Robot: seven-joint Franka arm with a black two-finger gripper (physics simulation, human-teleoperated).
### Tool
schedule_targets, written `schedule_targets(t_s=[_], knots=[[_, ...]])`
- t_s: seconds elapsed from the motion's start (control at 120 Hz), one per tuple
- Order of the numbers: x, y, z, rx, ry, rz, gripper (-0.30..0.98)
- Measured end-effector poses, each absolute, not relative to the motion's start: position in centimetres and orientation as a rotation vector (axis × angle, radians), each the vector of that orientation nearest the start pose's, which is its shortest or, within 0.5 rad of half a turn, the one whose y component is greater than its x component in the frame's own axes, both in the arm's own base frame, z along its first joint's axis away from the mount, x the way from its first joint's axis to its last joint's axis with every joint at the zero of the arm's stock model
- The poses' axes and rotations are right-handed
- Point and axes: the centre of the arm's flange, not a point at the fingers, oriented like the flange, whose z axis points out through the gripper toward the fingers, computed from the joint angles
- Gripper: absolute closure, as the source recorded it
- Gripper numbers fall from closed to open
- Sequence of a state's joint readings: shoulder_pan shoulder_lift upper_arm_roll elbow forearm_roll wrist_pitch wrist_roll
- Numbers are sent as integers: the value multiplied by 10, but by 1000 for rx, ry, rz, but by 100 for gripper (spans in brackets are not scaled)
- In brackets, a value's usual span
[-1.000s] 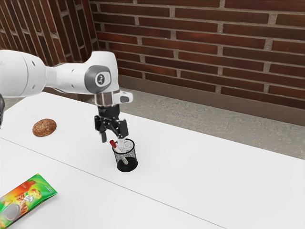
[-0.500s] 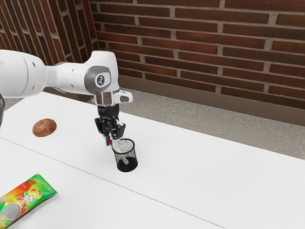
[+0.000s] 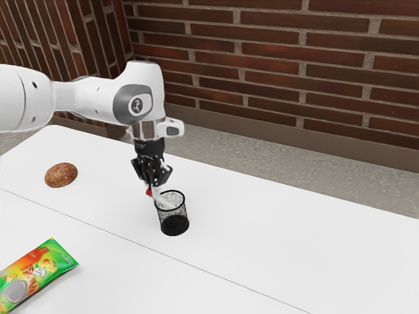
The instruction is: Take the marker out of the pen holder and place it to the left of the pen holder.
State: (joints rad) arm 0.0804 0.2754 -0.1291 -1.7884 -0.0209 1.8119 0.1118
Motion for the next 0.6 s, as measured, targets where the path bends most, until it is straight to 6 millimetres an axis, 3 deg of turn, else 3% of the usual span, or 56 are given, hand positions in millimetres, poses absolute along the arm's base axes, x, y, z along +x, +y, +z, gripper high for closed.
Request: schedule_targets(t_s=[0.217, 0.35, 0.408, 0.467, 0.6], knots=[[586, -19, 452, -3163, 192, 256, 79], [574, 11, 489, -3164, 106, 197, 79], [575, 33, 484, -3160, 59, 220, 79], [588, 50, 466, -3136, 49, 257, 79], [626, 67, 426, -3114, 93, 273, 79]])
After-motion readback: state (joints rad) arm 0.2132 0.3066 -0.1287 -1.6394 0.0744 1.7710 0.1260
